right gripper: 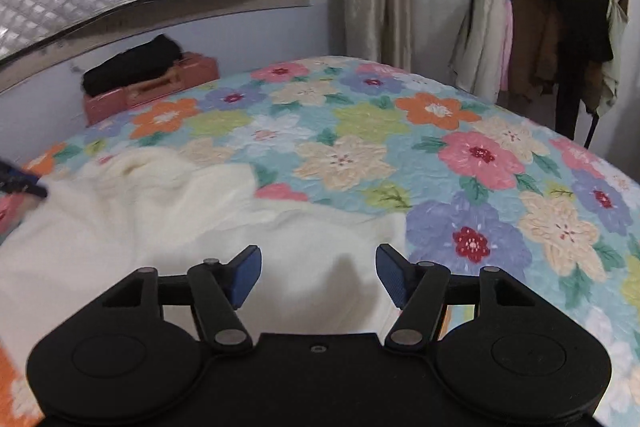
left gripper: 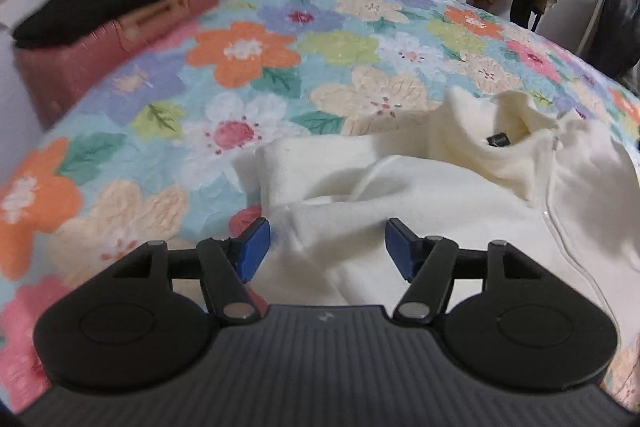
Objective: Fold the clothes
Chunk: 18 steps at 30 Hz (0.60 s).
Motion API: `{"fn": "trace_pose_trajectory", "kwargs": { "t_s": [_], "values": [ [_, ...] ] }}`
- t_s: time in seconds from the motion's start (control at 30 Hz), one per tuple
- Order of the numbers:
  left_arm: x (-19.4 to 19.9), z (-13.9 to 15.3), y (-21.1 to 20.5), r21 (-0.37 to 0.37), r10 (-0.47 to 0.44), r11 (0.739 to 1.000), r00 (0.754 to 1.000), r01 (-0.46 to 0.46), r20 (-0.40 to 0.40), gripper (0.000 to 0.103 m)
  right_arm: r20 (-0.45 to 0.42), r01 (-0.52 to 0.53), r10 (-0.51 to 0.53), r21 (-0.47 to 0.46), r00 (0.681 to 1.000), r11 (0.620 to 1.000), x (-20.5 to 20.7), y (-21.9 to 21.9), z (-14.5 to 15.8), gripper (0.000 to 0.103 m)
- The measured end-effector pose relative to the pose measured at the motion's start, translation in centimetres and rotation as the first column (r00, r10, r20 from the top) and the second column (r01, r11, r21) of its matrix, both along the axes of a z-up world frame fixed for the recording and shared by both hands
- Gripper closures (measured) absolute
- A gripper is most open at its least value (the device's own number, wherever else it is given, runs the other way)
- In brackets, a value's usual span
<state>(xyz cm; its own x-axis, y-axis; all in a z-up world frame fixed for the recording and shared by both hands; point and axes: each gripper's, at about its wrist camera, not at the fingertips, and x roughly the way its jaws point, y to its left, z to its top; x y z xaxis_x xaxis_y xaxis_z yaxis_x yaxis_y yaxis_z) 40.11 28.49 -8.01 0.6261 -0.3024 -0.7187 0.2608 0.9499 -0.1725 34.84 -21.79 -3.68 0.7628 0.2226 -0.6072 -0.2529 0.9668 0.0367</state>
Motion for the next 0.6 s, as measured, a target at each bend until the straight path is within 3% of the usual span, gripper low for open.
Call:
{"fn": "trace_pose_trajectory", "kwargs": {
  "t_s": [0.1,0.23,0.3,0.33,0.37,0.43,0.47,0.5,0.57,0.6],
  "values": [
    [0.9,-1.2,1.5,-0.121,-0.012,0.993,1.0,0.012,-0.004,0.039,-0.051,0.008,-0.004,0.077,0.999,0.997,2.8,-1.4,-1.1,0.035],
    [2.3,-2.9,2.1,-0.218,-0.024,0.976,0.999,0.016,-0.036,0.036,-0.164,-0.032,0.047,0.092,0.985,0.995,6.3,-1.7,-3.5,0.028],
    [2.8,-3.5,1.1,-0.162,-0.006,0.987,0.999,-0.002,-0.05,0.041,-0.243,-0.042,0.071,0.123,0.967,0.991,7.9,-1.4,-4.9,0.03],
    [3.0,-3.8,0.6,-0.127,0.004,0.992,0.998,-0.011,-0.055,0.073,-0.248,-0.044,0.074,0.125,0.966,0.991,8.2,-1.0,-5.2,0.039],
    [2.8,-3.6,-0.4,-0.075,0.029,0.997,0.999,-0.032,-0.042,0.085,-0.249,-0.06,0.088,0.117,0.965,0.991,8.3,-0.3,-5.2,0.088],
    [1.8,-2.6,-2.5,0.03,0.078,0.996,0.997,-0.078,0.02,0.089,-0.227,-0.09,0.101,0.06,0.969,0.994,7.9,1.3,-4.5,0.093],
    [1.1,-1.9,-3.5,0.074,0.091,0.993,0.993,-0.096,0.07,0.089,-0.173,-0.083,0.083,0.011,0.981,0.997,7.4,1.9,-3.5,0.093],
    [0.6,-1.5,-4.1,0.1,0.104,0.988,0.989,-0.114,0.106,0.089,-0.112,-0.052,0.052,0.006,0.992,0.999,6.8,1.7,-2.4,0.094],
    [-0.3,-1.2,-5.1,0.141,0.128,0.978,0.977,-0.153,0.17,0.089,-0.024,0.039,-0.037,0.088,0.999,0.995,5.8,0.1,-0.8,0.094],
    [-0.1,-1.6,-5.3,0.157,0.143,0.973,0.977,-0.168,0.16,0.089,-0.021,0.056,-0.054,0.07,0.998,0.996,5.7,-0.2,-1.3,0.094]
  ]
}}
